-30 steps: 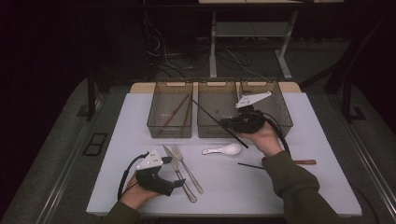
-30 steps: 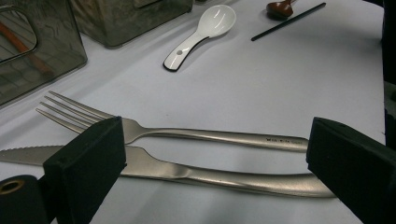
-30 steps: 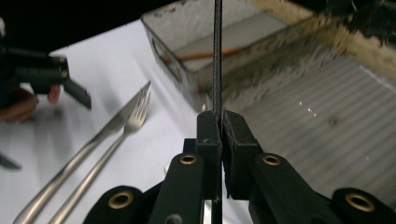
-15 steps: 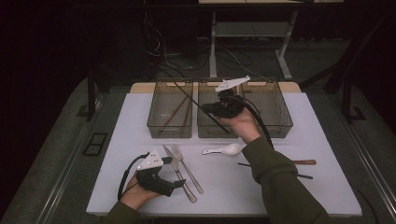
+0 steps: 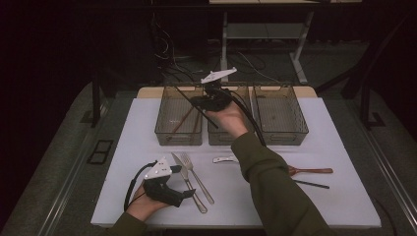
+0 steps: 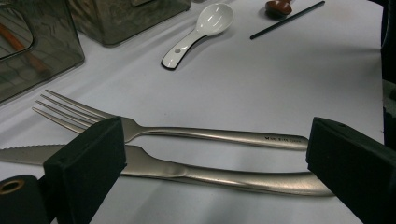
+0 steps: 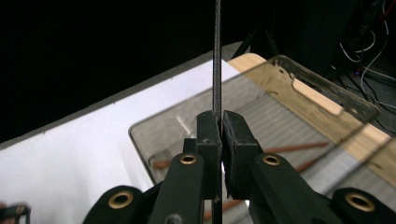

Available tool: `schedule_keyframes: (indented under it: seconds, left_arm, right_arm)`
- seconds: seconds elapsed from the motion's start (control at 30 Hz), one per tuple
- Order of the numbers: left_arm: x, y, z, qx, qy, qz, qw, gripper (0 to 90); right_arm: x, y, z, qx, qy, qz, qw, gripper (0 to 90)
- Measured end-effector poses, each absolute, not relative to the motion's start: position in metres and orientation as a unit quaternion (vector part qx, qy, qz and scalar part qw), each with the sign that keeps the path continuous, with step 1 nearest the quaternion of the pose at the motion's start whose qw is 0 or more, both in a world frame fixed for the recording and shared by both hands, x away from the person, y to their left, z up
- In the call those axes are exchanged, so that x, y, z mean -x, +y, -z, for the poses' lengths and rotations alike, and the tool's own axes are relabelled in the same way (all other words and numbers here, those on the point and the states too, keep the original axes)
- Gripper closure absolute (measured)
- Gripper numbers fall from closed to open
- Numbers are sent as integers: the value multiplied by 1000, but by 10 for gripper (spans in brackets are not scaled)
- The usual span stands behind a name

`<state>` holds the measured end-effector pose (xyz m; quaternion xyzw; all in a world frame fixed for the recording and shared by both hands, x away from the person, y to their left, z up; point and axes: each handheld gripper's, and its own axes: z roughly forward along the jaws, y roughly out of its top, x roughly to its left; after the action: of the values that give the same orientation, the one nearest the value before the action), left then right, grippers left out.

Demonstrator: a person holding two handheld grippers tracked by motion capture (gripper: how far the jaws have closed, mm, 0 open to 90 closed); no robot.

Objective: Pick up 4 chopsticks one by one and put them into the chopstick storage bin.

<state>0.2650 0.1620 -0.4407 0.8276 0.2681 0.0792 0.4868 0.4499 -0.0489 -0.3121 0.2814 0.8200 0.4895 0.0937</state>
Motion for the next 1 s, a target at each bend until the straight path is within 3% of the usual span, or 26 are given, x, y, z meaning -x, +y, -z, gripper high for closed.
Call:
schedule_keyframes:
  seconds: [0.43, 1.0]
  left_arm:
    - [-265, 163, 440, -828, 265, -78, 488, 42]
    - [-264, 160, 440, -833, 259, -74, 483, 42]
  right_arm:
    - [-474, -6, 331, -290, 821, -485, 85, 855]
    - [-484, 14, 370, -303, 837, -447, 82, 854]
